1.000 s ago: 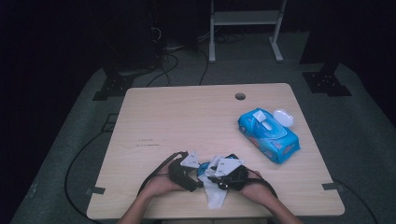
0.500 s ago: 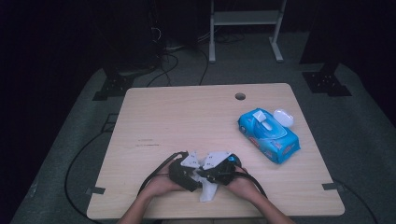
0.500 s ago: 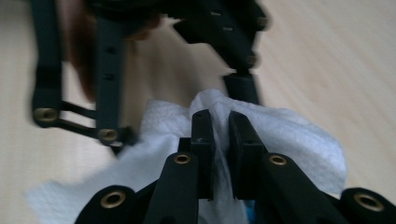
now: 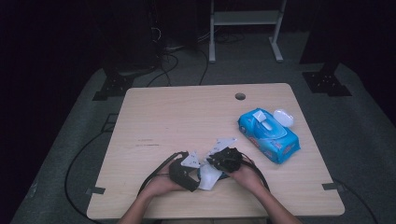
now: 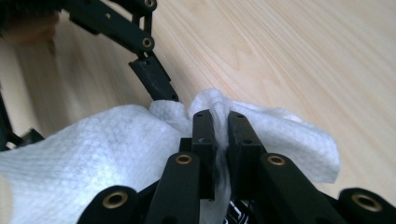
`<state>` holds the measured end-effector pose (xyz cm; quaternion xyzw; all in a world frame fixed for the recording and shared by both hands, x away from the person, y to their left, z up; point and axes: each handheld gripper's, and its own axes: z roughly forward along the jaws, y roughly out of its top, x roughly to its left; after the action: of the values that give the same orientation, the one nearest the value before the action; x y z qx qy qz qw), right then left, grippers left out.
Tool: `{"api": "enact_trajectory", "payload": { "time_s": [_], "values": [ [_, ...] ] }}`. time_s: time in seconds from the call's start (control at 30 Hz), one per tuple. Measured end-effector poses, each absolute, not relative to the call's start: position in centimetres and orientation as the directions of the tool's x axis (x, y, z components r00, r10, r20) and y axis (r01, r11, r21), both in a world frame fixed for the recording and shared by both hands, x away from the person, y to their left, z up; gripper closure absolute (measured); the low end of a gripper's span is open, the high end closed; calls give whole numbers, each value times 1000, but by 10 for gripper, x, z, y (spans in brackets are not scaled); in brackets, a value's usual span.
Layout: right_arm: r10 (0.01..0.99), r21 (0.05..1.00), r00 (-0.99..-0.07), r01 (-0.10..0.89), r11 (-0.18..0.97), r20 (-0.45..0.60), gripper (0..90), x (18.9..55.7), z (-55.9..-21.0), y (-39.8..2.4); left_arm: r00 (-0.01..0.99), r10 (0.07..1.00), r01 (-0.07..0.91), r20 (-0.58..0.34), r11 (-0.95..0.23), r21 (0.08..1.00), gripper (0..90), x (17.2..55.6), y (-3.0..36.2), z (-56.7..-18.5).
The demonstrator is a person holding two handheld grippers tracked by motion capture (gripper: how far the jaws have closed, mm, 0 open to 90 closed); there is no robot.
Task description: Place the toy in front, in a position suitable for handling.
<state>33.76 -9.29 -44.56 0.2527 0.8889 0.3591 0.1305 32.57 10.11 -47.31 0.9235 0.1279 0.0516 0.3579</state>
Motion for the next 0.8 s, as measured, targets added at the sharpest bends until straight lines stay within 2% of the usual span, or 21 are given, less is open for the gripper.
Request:
{"api": "enact_trajectory", "payload": {
  "time_s": [0.1,0.17,0.23,0.33,0.47,0.53,0.67,0.77,0.8],
  "values": [
    [534,715,-844,343,610,-50,823,334,-447,-88,962,272,200,2,-712,673,266,326,101,-473],
    [482,720,-876,315,619,-31,822,328,-448,-74,962,274,203,-1,-710,674,266,326,101,-473],
    [470,710,-881,296,638,-54,822,328,-447,-74,961,275,202,1,-710,675,266,326,101,-473],
    [531,699,-844,333,633,-78,823,334,-445,-93,961,277,202,3,-708,676,266,325,101,-473],
    [596,714,-801,384,585,-58,824,338,-445,-123,963,270,194,9,-711,676,266,326,101,-473],
    [594,739,-804,412,534,19,824,338,-447,-123,963,270,194,7,-712,675,266,326,101,-473],
    [554,738,-832,364,568,-16,823,333,-448,-109,962,273,198,5,-711,675,266,326,101,-473],
    [555,738,-832,371,564,-6,823,333,-447,-115,962,273,195,10,-713,674,267,326,101,-473],
    [579,733,-814,369,571,-42,824,333,-445,-129,962,272,195,9,-712,675,267,326,101,-473]
  ]
}}
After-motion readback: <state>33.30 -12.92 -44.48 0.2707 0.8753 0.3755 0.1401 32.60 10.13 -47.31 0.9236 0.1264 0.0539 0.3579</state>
